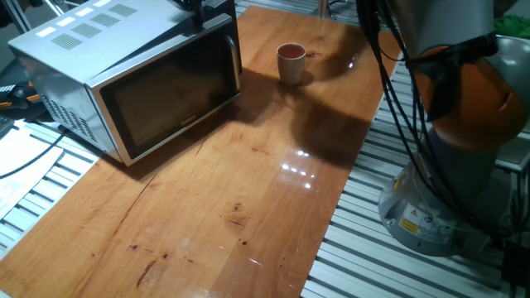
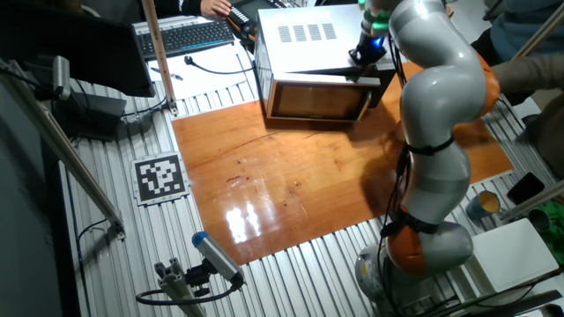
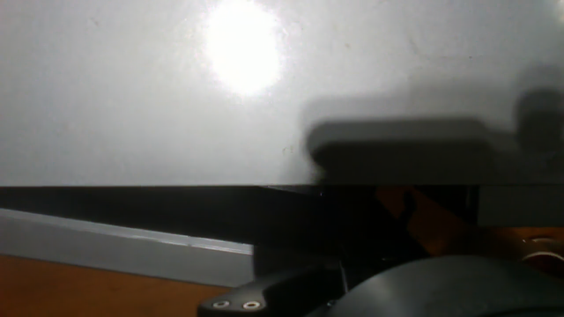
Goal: Put the bowl into the microwave
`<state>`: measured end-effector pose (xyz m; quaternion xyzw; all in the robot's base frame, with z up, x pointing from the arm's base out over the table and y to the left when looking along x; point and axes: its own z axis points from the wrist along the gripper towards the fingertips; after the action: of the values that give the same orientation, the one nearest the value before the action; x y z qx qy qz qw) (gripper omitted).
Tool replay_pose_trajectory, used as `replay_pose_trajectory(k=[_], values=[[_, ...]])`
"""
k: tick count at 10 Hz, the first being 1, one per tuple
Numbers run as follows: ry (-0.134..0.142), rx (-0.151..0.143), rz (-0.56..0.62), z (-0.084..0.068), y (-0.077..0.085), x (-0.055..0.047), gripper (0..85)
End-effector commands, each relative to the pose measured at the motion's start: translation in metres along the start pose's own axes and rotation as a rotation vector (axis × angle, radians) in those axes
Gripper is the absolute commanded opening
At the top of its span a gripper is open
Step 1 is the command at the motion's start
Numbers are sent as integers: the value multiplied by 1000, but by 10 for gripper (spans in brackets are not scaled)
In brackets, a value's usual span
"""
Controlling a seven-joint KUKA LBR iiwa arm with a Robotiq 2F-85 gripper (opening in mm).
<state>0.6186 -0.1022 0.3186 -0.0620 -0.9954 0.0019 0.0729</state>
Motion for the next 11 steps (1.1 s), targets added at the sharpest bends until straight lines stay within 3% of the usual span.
replay_pose_trajectory(k=[1, 2, 3, 4, 11], values=[[-8, 0, 4, -1, -2, 0, 0], [-28, -4, 16, 2, -1, -2, 0], [-55, 12, 17, 7, -2, -5, 0], [-59, 6, 10, 12, -5, -10, 0], [-42, -26, -11, 18, -15, -18, 0]])
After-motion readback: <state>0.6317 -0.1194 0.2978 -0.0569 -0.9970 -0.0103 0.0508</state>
